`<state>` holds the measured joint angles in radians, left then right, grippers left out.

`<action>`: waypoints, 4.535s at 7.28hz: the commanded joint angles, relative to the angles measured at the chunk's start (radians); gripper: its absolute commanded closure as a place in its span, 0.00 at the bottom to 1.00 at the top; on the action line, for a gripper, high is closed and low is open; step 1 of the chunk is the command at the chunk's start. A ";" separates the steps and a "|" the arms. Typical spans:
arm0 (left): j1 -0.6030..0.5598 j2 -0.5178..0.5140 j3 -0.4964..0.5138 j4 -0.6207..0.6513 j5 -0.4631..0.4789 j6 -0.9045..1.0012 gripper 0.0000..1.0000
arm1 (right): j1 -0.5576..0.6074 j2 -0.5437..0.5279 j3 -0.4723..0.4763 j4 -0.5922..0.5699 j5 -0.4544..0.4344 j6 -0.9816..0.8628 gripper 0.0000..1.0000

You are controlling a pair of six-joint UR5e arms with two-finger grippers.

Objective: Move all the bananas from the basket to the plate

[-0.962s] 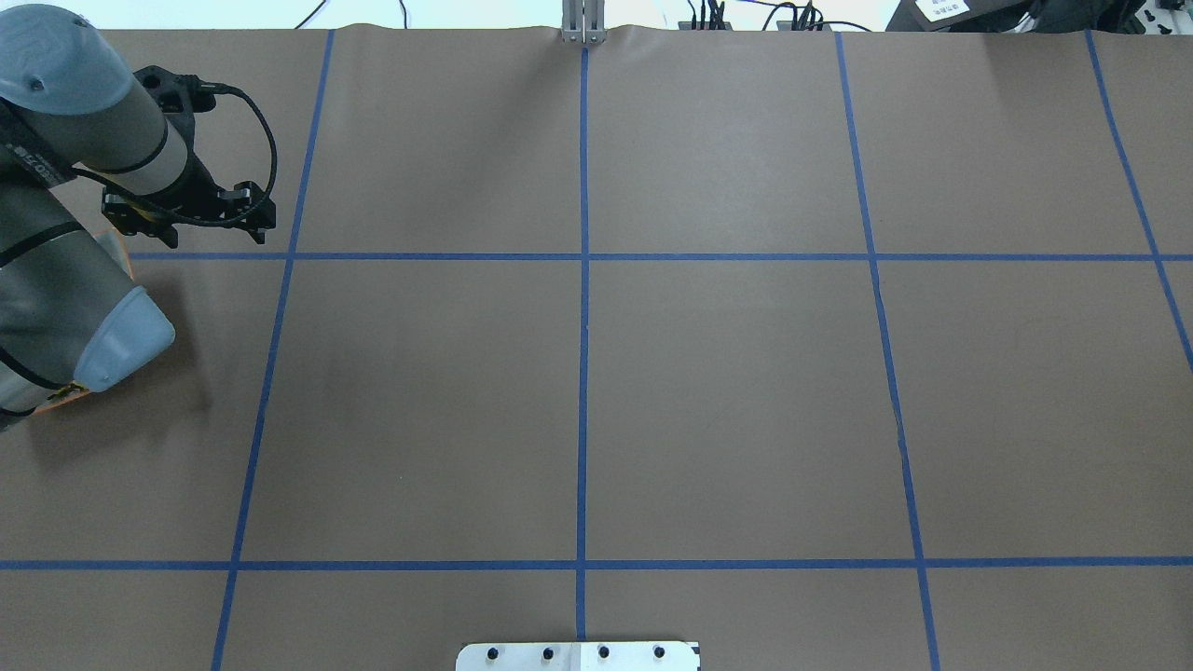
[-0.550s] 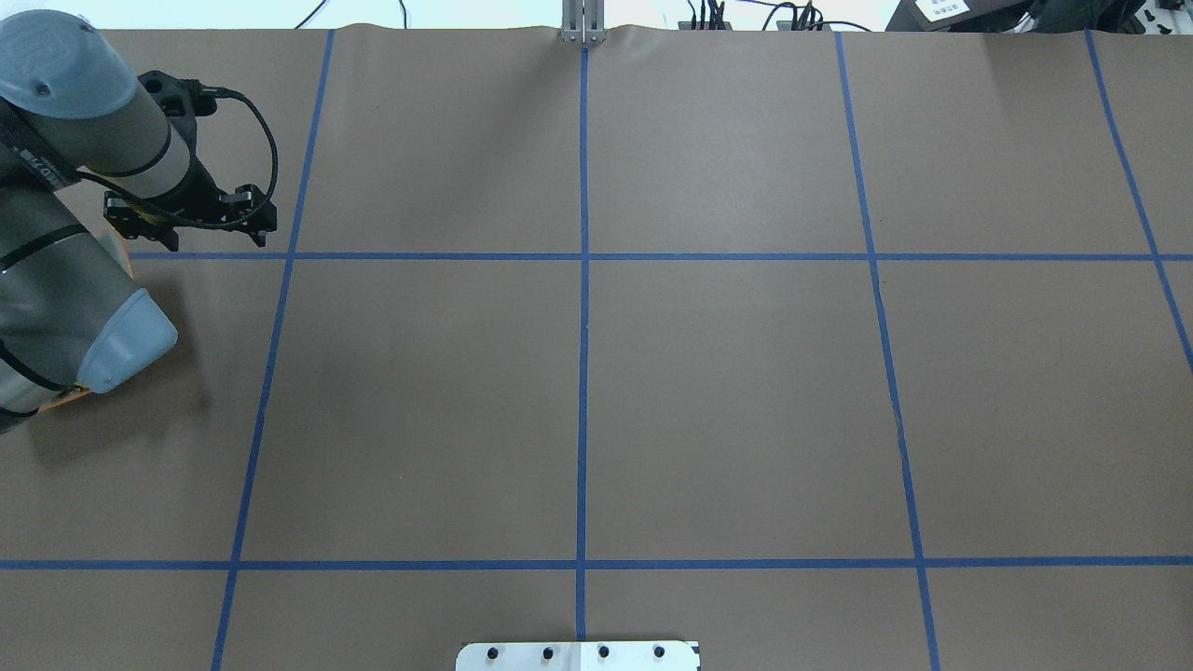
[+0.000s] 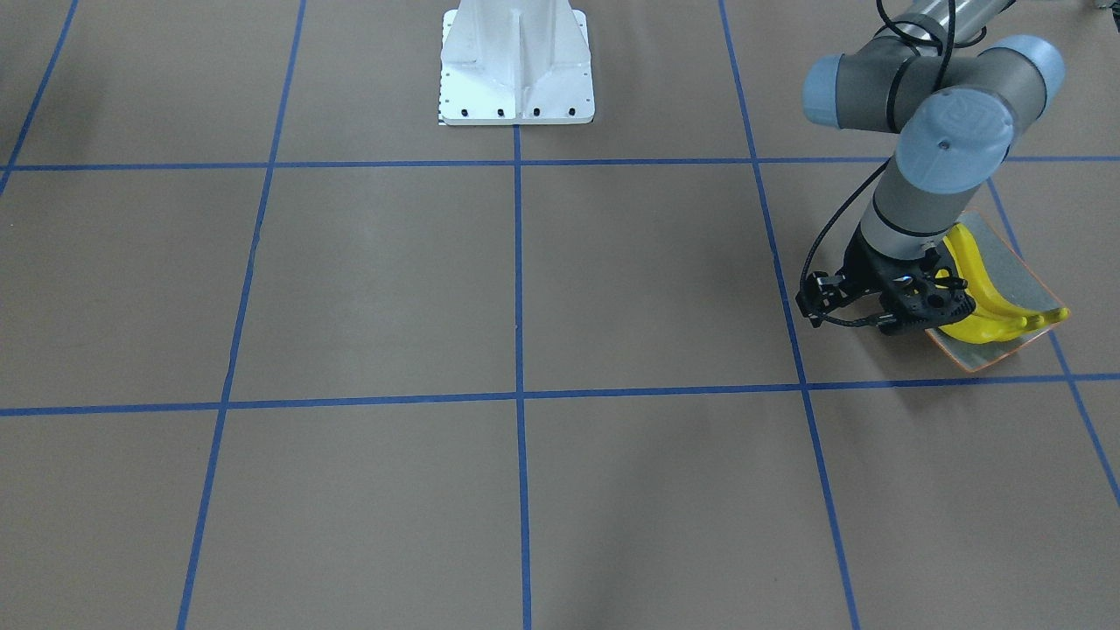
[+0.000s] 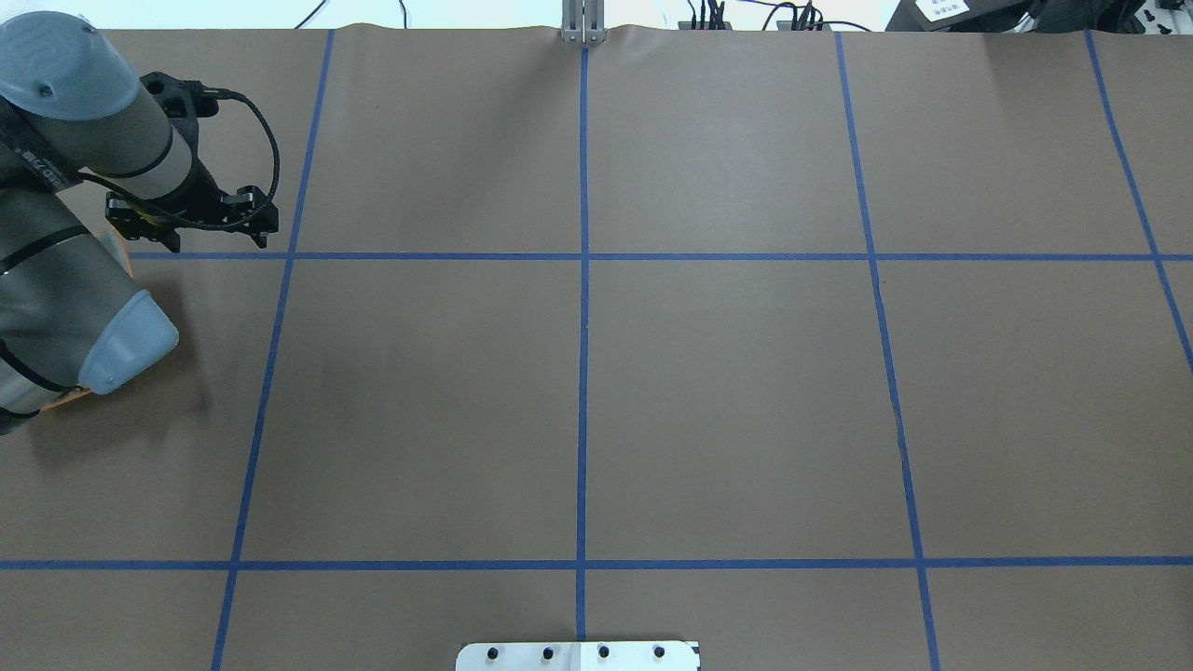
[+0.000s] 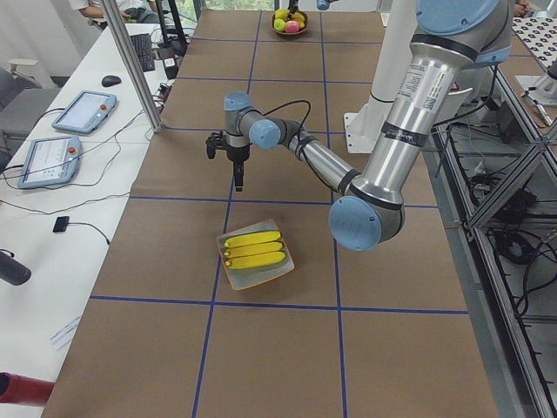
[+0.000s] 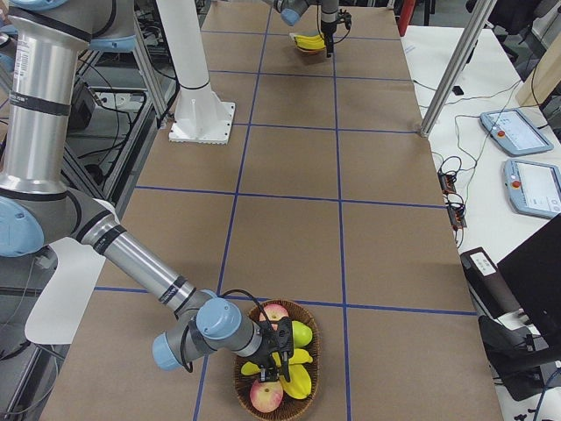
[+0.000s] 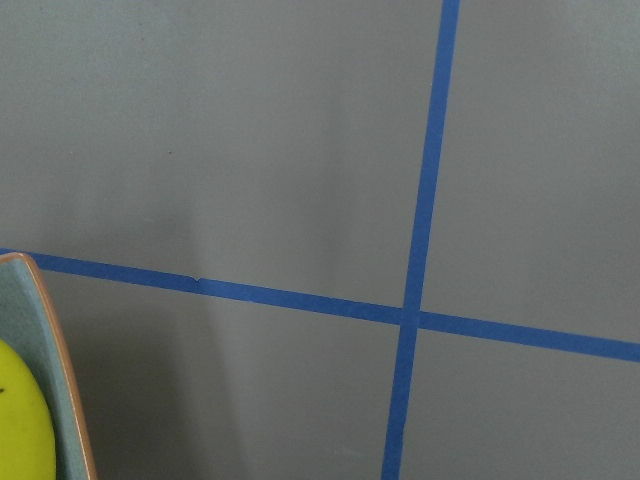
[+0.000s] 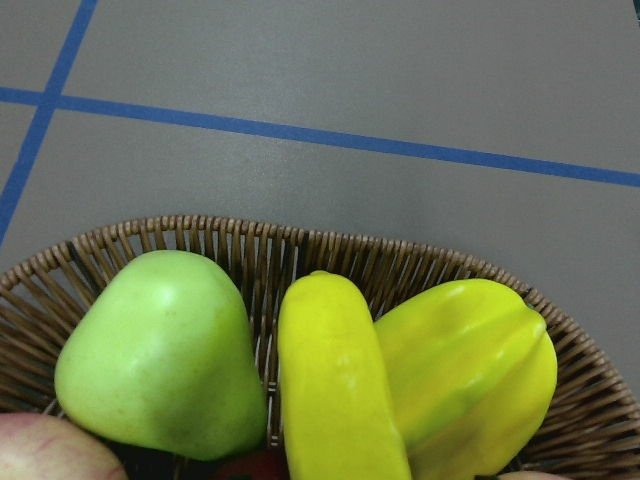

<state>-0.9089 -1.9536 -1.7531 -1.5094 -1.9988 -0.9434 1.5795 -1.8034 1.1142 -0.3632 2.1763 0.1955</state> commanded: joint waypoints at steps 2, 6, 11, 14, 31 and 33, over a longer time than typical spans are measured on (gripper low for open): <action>0.008 -0.001 0.000 0.000 0.000 -0.008 0.00 | 0.127 0.024 0.018 -0.016 0.121 -0.060 1.00; 0.057 -0.001 0.049 -0.203 0.000 -0.112 0.00 | 0.188 0.039 0.246 -0.322 0.278 -0.015 1.00; 0.080 -0.088 0.136 -0.483 -0.080 -0.167 0.00 | -0.022 0.263 0.263 -0.330 0.513 0.405 1.00; 0.168 -0.205 0.152 -0.581 -0.080 -0.282 0.00 | -0.229 0.481 0.320 -0.323 0.447 0.764 1.00; 0.344 -0.386 0.274 -0.999 -0.006 -0.445 0.04 | -0.797 0.763 0.486 -0.301 -0.003 1.348 1.00; 0.344 -0.386 0.274 -0.999 -0.006 -0.445 0.04 | -0.809 0.763 0.499 -0.303 -0.003 1.361 1.00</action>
<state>-0.5646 -2.3389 -1.4788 -2.5080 -2.0050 -1.3882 0.7744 -1.0399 1.6061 -0.6650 2.1732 1.5498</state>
